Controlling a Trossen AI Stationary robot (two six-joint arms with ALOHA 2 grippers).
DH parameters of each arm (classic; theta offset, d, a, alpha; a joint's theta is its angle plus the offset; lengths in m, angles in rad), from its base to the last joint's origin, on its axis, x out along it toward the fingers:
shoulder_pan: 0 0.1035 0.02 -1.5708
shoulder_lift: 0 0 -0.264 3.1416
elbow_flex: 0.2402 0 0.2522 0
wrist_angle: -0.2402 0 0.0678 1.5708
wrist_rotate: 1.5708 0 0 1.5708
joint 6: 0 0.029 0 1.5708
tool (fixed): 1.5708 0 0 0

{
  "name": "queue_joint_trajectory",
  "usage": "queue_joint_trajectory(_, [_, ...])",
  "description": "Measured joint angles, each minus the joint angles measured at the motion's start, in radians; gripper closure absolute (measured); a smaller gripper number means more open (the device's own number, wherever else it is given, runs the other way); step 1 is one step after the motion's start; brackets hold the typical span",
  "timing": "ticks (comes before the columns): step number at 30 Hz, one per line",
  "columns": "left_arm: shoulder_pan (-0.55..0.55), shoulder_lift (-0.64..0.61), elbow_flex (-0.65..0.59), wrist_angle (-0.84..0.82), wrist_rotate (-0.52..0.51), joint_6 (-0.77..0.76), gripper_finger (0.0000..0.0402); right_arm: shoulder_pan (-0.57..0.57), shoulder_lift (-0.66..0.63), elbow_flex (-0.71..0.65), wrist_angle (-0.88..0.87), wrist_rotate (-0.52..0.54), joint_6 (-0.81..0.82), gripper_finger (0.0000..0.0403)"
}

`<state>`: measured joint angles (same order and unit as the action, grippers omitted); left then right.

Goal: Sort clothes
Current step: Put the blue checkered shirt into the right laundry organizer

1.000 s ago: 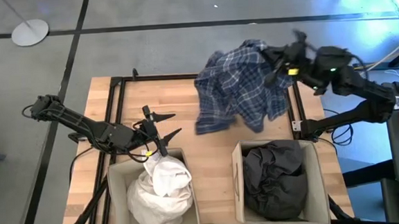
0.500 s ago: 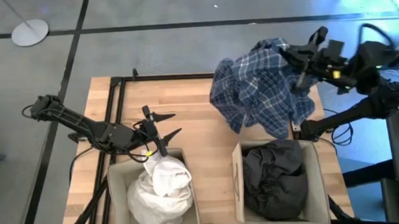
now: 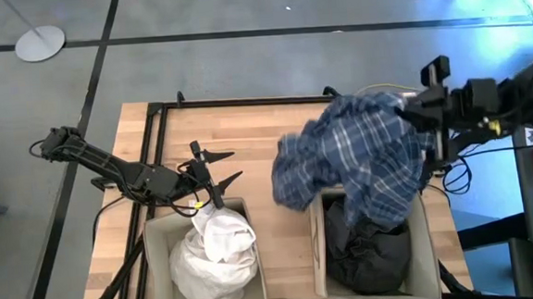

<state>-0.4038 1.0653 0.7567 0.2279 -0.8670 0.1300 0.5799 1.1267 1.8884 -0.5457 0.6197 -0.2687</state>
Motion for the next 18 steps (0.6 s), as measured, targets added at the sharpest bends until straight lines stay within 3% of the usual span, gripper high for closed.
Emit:
queue_joint_trajectory(12, [0.000,0.000,0.000,0.000,0.000,-0.013,0.0150,0.344,0.157,0.017,-0.158,0.654,0.087,0.0397])
queue_joint_trajectory(15, [0.000,0.000,0.000,0.000,0.000,-0.013,0.0150,0.401,0.184,0.017,-0.241,0.750,0.202,0.0397])
queue_joint_trajectory(18, [0.000,0.000,0.000,0.000,0.000,-0.017,0.0150,0.426,0.205,0.017,-0.383,0.766,0.396,0.0397])
